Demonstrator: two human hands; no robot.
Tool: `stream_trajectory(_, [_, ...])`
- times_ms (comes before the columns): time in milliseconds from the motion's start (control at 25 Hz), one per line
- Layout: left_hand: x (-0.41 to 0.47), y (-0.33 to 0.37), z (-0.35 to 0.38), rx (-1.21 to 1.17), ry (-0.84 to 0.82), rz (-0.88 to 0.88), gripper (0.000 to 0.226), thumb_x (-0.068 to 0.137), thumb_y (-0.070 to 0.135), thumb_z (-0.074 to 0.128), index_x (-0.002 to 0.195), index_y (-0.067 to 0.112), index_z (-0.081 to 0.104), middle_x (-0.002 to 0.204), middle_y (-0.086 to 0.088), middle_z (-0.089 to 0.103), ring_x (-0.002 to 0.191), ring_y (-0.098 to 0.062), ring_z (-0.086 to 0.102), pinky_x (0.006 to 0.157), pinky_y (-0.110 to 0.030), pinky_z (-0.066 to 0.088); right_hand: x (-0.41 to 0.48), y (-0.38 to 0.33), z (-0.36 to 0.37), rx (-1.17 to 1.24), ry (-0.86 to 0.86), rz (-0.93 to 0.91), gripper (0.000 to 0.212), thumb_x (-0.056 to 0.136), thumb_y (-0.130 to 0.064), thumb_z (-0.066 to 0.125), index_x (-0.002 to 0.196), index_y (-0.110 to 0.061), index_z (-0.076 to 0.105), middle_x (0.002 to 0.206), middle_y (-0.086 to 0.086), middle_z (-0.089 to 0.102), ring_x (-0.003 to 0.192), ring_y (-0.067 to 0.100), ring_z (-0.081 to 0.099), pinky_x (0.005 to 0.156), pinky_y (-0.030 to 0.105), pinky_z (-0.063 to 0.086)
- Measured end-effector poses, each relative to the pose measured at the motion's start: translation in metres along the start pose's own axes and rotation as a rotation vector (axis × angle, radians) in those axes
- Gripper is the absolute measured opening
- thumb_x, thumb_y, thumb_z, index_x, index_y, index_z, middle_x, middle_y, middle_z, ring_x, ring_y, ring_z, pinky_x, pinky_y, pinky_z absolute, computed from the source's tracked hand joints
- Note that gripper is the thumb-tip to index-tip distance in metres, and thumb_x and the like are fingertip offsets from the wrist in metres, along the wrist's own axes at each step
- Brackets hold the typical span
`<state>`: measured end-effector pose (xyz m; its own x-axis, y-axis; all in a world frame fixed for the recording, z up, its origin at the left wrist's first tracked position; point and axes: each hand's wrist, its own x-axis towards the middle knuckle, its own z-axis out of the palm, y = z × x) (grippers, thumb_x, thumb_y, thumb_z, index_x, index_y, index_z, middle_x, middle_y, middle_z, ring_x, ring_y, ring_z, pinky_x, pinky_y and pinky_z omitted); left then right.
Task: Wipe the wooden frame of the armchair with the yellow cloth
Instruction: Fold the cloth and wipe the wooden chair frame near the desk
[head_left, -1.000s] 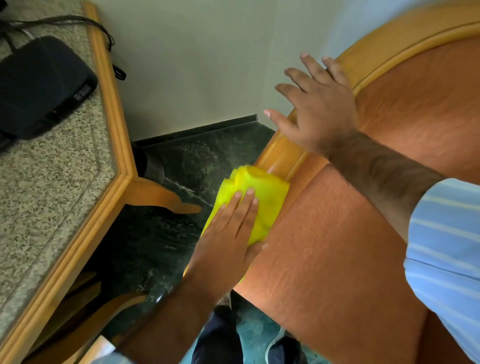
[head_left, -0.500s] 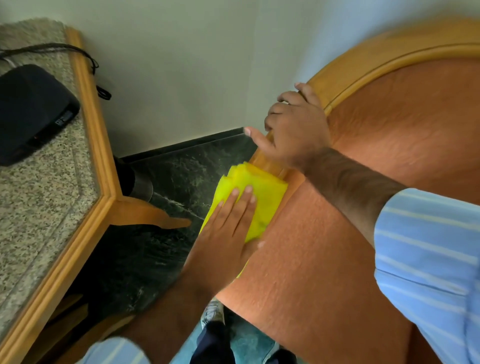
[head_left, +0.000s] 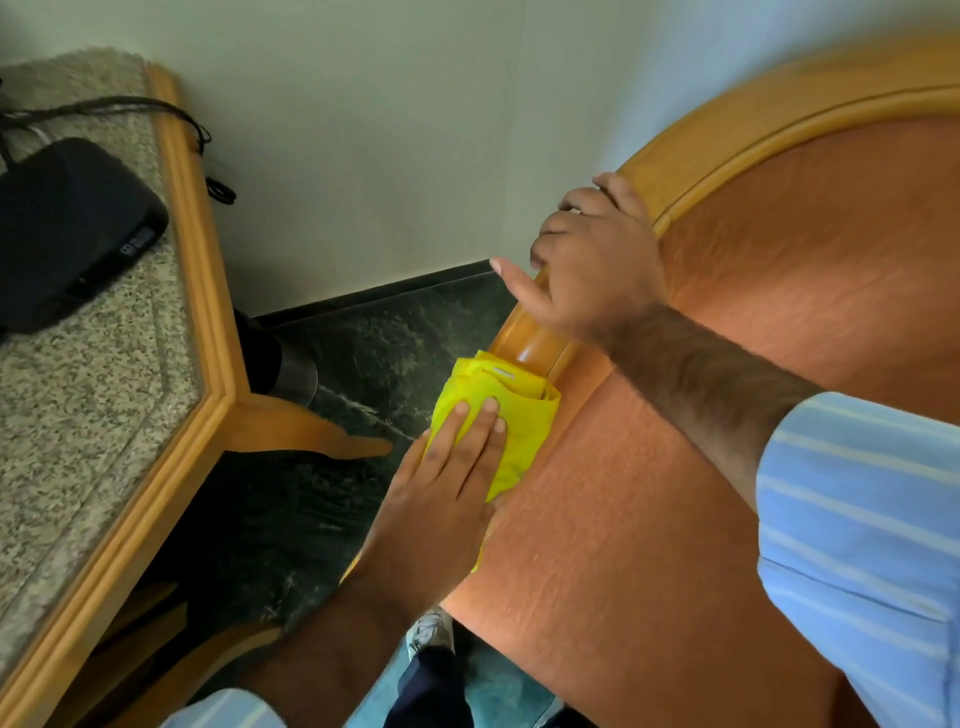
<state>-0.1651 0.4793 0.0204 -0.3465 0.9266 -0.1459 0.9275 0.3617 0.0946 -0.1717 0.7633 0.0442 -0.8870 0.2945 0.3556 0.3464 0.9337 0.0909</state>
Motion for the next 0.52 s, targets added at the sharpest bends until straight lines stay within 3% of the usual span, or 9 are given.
stream_trajectory(120, [-0.032, -0.009, 0.014, 0.018, -0.103, 0.07, 0.069, 0.103, 0.017, 0.048, 0.162, 0.008, 0.013, 0.171, -0.011, 0.015, 0.158, -0.036, 0.012, 0.119, -0.054, 0.039, -0.001, 0.001, 0.0, -0.018, -0.022, -0.007, 0.076, 0.102, -0.067, 0.03, 0.083, -0.015, 0.082, 0.078, 0.002, 0.076, 0.1, 0.027, 0.062, 0.117, 0.046, 0.032])
stream_trajectory(280, [-0.093, -0.028, 0.012, 0.061, -0.104, 0.189, 0.065, 0.095, 0.024, 0.044, 0.156, 0.005, 0.032, 0.163, -0.014, 0.04, 0.151, -0.038, 0.029, 0.108, -0.054, 0.051, -0.001, -0.001, -0.005, -0.001, -0.056, 0.001, 0.078, 0.102, -0.068, 0.028, 0.087, -0.015, 0.082, 0.081, 0.001, 0.077, 0.103, 0.026, 0.061, 0.118, 0.046, 0.03])
stream_trajectory(400, [-0.023, -0.007, -0.006, 0.002, -0.045, 0.129, 0.072, 0.096, 0.023, 0.058, 0.16, 0.009, 0.028, 0.169, -0.01, 0.028, 0.156, -0.034, 0.021, 0.118, -0.055, 0.041, 0.0, -0.001, -0.004, 0.004, -0.08, 0.005, 0.079, 0.102, -0.069, 0.026, 0.089, -0.015, 0.082, 0.086, 0.002, 0.078, 0.106, 0.026, 0.06, 0.118, 0.046, 0.03])
stream_trajectory(520, [0.046, 0.021, -0.02, -0.1, 0.104, 0.042, 0.07, 0.097, 0.012, 0.047, 0.163, 0.012, 0.022, 0.173, -0.005, 0.018, 0.16, -0.03, 0.013, 0.128, -0.051, 0.024, 0.003, 0.0, -0.002, -0.011, -0.079, -0.015, 0.08, 0.102, -0.07, 0.024, 0.091, -0.015, 0.082, 0.089, 0.003, 0.079, 0.106, 0.027, 0.061, 0.116, 0.046, 0.032])
